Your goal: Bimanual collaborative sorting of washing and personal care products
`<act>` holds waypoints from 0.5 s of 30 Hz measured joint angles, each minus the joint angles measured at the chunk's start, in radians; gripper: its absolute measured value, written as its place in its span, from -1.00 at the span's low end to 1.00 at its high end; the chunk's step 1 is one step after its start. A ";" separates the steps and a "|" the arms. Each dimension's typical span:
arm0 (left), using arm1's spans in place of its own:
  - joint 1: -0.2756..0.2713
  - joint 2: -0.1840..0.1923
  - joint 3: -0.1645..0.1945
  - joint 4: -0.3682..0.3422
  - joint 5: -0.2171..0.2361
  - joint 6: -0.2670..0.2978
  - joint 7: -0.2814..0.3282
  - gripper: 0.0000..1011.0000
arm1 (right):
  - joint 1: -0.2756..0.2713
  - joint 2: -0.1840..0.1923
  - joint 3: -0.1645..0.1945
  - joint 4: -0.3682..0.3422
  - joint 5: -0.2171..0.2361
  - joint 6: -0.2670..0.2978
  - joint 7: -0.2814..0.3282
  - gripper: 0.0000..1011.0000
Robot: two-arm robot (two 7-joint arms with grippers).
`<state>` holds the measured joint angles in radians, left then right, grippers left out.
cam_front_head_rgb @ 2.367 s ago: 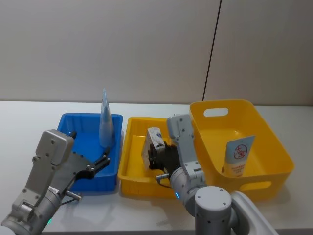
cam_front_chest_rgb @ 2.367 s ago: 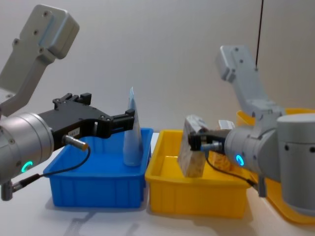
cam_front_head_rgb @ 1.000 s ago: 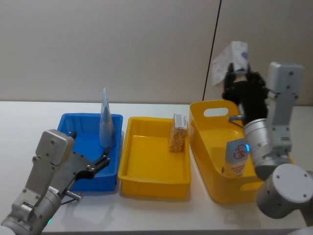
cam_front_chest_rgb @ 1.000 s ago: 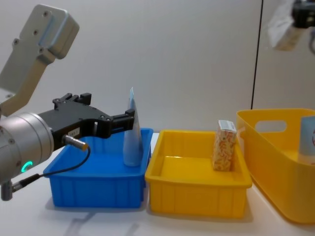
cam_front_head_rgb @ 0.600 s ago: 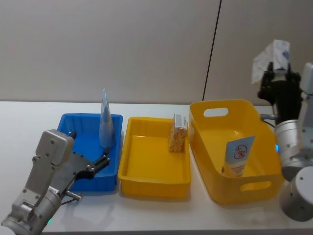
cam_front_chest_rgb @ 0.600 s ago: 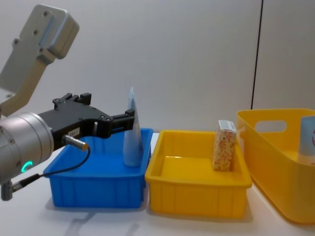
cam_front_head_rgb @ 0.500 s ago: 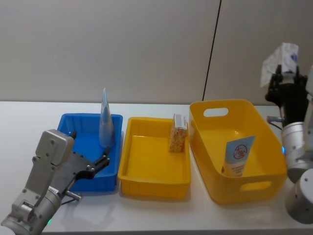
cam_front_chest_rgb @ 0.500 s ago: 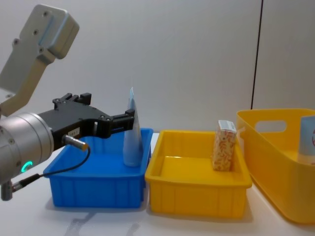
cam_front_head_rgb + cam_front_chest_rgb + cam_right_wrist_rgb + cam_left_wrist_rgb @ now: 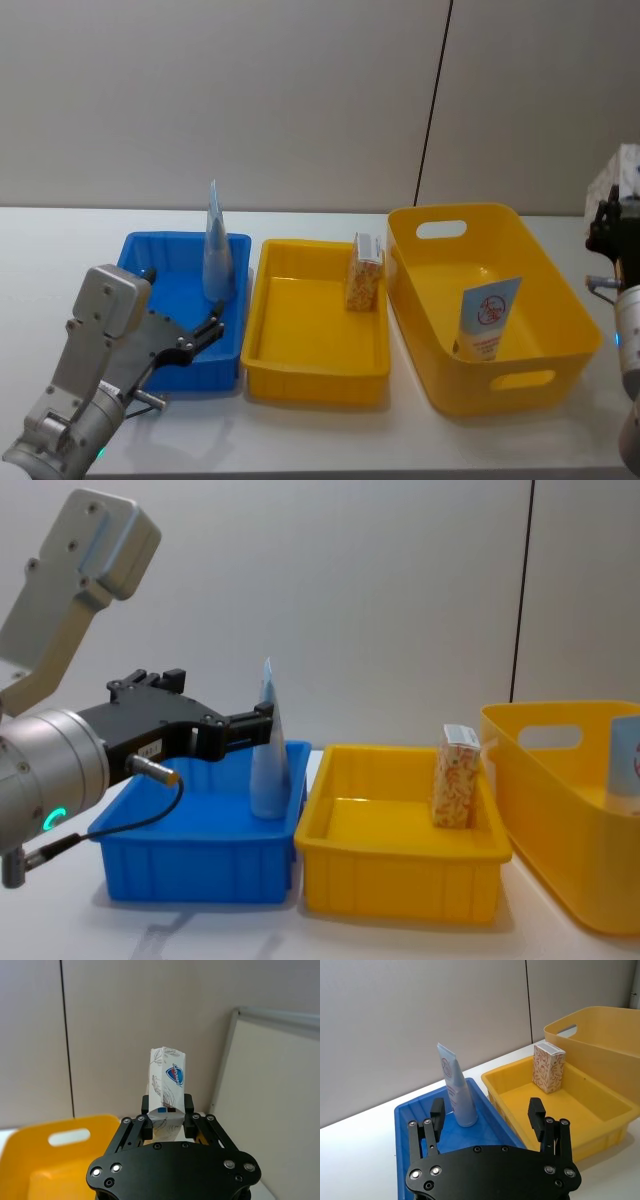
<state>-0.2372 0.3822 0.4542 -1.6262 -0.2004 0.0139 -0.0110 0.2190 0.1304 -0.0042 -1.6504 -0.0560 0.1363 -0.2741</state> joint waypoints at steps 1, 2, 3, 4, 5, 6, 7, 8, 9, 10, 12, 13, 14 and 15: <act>0.000 0.000 0.000 0.000 0.000 0.000 0.000 0.98 | -0.002 0.001 0.001 0.000 0.000 0.008 0.001 -0.41; 0.000 0.000 0.000 0.000 0.000 0.000 0.000 0.98 | -0.007 0.003 0.004 0.000 0.000 0.021 0.006 -0.41; 0.000 0.000 0.000 0.000 0.000 0.000 0.000 0.98 | -0.009 0.004 0.005 0.001 0.000 0.027 0.009 -0.41; 0.000 0.000 0.000 0.000 0.000 0.000 0.000 0.98 | -0.011 0.005 0.006 0.001 0.000 0.035 0.014 -0.41; 0.000 0.000 0.000 0.000 0.000 0.000 0.000 0.98 | -0.015 0.008 0.007 0.003 0.001 0.046 0.023 -0.41; 0.000 0.000 0.000 0.000 0.000 0.000 0.000 0.98 | -0.017 0.010 0.007 0.005 0.002 0.050 0.028 -0.41; 0.000 0.000 0.000 0.000 0.000 0.000 0.000 0.98 | -0.019 0.011 0.007 0.006 0.003 0.055 0.033 -0.41; 0.000 0.000 0.000 0.000 0.000 0.000 0.000 0.98 | -0.021 0.013 0.007 0.008 0.004 0.057 0.038 -0.41; 0.000 0.000 0.000 0.000 0.000 0.000 0.000 0.98 | -0.023 0.016 0.007 0.011 0.006 0.064 0.052 -0.41; 0.000 0.000 0.000 0.000 0.000 0.000 0.000 0.98 | -0.023 0.016 0.007 0.011 0.006 0.064 0.052 -0.41; 0.000 0.000 0.000 0.000 0.000 0.000 0.000 0.98 | -0.027 0.024 0.004 0.019 0.011 0.071 0.077 -0.41; 0.000 0.000 0.000 0.000 0.000 0.000 0.000 0.98 | -0.027 0.024 0.004 0.019 0.011 0.071 0.077 -0.41; 0.000 0.000 0.000 0.000 0.000 0.000 0.000 0.98 | -0.029 0.027 0.002 0.024 0.013 0.071 0.090 -0.41; 0.000 0.000 0.000 0.000 0.000 0.000 0.000 0.98 | -0.029 0.030 0.000 0.030 0.015 0.071 0.102 -0.41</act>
<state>-0.2372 0.3821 0.4542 -1.6262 -0.2003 0.0138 -0.0110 0.1896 0.1601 -0.0046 -1.6206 -0.0412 0.2073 -0.1719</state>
